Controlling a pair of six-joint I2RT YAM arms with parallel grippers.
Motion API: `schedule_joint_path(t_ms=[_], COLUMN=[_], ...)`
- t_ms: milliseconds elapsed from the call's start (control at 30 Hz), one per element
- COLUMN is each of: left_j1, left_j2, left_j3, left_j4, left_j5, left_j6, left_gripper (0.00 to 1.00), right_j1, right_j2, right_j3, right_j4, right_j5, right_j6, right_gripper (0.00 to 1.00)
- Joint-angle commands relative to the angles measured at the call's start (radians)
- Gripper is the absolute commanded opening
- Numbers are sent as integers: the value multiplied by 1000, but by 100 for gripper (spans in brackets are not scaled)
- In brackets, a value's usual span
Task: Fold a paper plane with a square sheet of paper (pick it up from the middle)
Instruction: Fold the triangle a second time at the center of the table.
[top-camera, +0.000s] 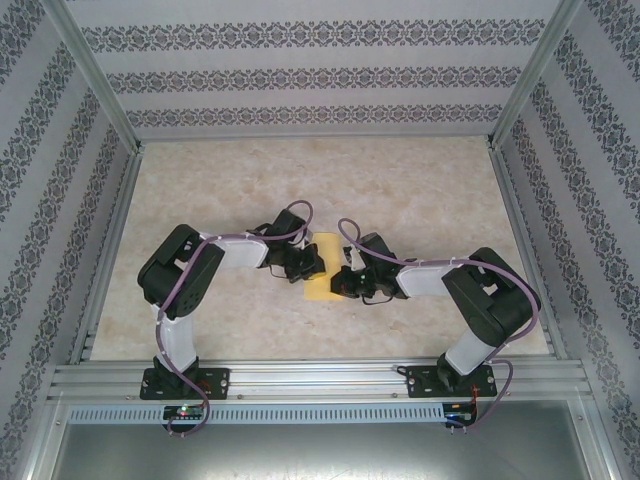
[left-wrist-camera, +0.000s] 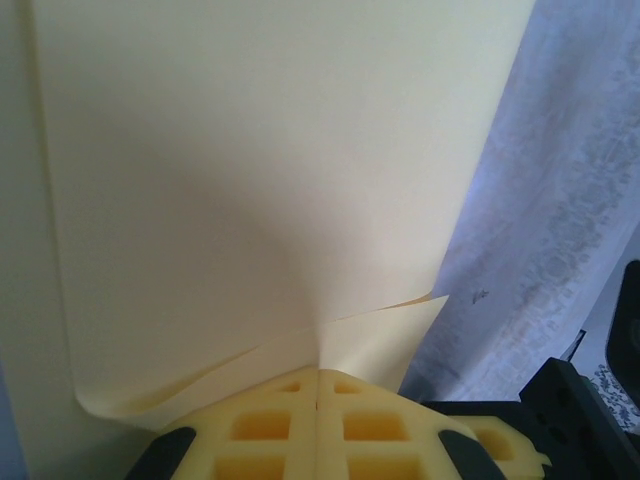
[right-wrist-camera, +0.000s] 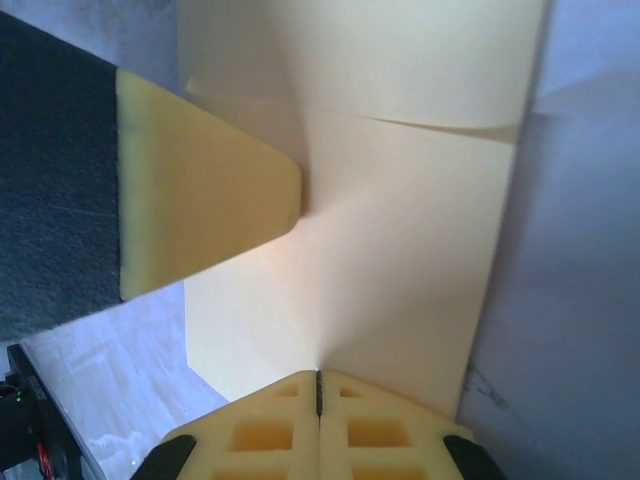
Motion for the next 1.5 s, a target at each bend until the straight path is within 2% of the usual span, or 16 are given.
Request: schedule_joint_path(t_ms=[0, 233, 867, 1133, 1467], left_j1=[70, 87, 150, 148, 125], left_j2=[8, 9, 37, -38, -107], left_j3=[-34, 9, 143, 193, 162], left_j4=[-83, -98, -154, -230, -245], left_j5=[-126, -75, -52, -45, -24], left_j6=[43, 107, 216, 254, 232], left_gripper=[5, 7, 10, 14, 14], right_j1=[-6, -4, -2, 0, 1], right_j2=[49, 57, 52, 55, 51], right_j3=[-40, -22, -23, -20, -16], right_j4=[-162, -183, -152, -137, -140], right_j5=[47, 44, 34, 28, 36], right_j6=[-9, -18, -5, 2, 3], right_gripper=[0, 0, 0, 0, 0])
